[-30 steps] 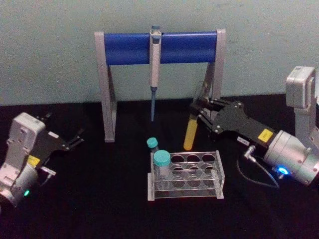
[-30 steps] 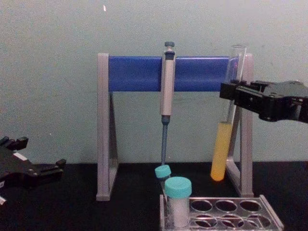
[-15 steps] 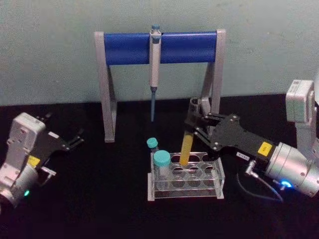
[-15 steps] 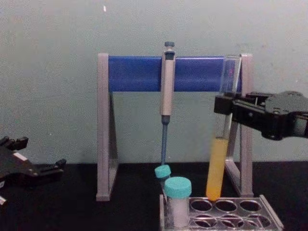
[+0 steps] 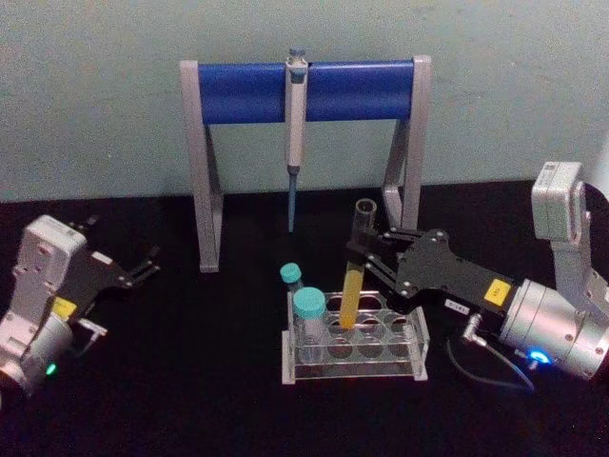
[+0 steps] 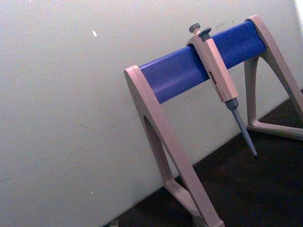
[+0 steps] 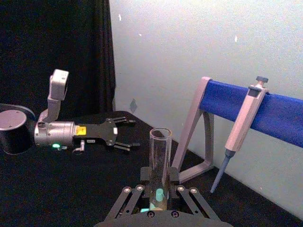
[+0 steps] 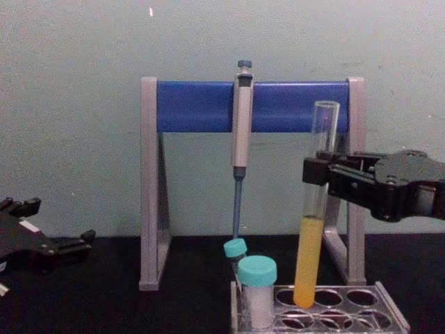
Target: Pick up the test tube from the test tube rack, shake it, then place it back into the test tube rack.
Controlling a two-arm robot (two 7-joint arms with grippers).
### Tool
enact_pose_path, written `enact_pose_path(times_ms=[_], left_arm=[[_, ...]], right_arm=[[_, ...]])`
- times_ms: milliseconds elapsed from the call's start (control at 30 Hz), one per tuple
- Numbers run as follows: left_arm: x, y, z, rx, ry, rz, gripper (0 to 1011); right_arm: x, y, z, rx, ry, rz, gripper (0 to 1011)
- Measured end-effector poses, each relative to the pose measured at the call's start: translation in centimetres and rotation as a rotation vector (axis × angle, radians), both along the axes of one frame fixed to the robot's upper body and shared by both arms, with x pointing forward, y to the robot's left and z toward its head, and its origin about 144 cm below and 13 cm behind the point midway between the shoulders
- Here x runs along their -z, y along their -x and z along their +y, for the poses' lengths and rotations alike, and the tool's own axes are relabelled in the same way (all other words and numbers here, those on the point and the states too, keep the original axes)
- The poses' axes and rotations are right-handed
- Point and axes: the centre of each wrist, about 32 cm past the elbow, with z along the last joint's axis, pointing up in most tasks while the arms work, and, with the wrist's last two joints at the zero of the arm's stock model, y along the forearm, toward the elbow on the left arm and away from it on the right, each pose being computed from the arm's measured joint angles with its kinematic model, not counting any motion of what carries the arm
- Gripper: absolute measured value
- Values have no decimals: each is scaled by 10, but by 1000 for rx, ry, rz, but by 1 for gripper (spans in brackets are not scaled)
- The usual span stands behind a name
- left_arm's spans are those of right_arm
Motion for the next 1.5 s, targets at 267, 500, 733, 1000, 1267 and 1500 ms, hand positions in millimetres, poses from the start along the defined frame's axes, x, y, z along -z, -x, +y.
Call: enact_pose_path(times_ms=[267, 500, 733, 1000, 1267, 1500], left_arm=[[0, 0, 0, 0, 0, 0, 1001], [0, 0, 0, 0, 0, 0, 1001], [0, 0, 0, 0, 0, 0, 1001], [0, 0, 0, 0, 0, 0, 1001], [0, 0, 0, 0, 0, 0, 1001], [0, 0, 0, 0, 0, 0, 1001]], right_arm=[[4, -7, 1, 5, 5, 19, 229], [9, -13, 4, 8, 8, 38, 229], [11, -16, 5, 14, 11, 47, 229], [13, -15, 6, 14, 13, 55, 229], [17, -15, 7, 14, 18, 71, 229], [20, -15, 9, 11, 26, 84, 229]])
